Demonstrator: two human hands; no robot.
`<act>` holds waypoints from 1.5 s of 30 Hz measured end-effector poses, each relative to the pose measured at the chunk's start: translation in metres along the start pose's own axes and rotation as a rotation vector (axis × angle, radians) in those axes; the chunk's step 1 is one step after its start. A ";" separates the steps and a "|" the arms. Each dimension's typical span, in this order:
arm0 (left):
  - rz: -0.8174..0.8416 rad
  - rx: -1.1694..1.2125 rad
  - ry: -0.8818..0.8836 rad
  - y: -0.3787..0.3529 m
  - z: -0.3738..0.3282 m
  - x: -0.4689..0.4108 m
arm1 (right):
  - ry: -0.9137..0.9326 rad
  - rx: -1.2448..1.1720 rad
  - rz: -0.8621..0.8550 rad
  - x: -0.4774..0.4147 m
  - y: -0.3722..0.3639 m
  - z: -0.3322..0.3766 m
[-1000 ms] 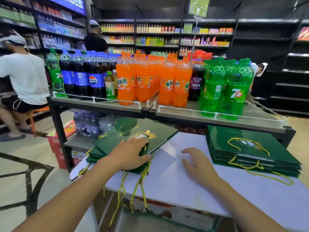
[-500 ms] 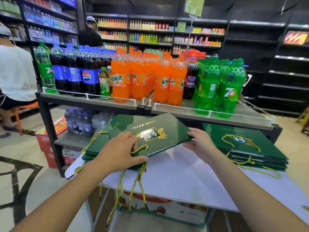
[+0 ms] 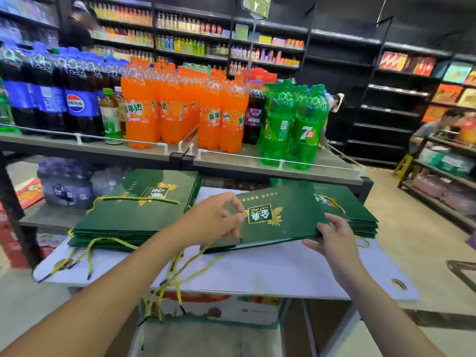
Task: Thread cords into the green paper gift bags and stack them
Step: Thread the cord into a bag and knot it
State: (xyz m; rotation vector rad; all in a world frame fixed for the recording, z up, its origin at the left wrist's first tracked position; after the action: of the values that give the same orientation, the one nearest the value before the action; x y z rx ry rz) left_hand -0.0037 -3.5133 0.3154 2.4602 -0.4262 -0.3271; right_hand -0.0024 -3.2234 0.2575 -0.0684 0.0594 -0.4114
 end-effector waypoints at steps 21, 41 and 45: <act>0.032 -0.523 -0.216 -0.070 0.057 -0.017 | 0.376 1.497 0.264 0.063 -0.044 0.010; 0.146 -0.676 -0.173 -0.083 0.089 -0.004 | 0.233 0.824 0.468 0.047 -0.071 0.019; 0.144 -0.665 -0.171 -0.080 0.092 -0.003 | 0.225 0.767 0.481 0.042 -0.082 0.012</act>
State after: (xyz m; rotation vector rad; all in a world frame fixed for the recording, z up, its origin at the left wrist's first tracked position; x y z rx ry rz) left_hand -0.0186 -3.4999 0.1949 1.7525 -0.4716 -0.5246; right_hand 0.0047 -3.3148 0.2744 0.7375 0.1327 0.0612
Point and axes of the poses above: each hand's wrist, its own x-axis away from the middle knuckle, its own y-axis out of the back of the hand, z = x × y, the point moved 8 cm from there along -x, towards the middle knuckle
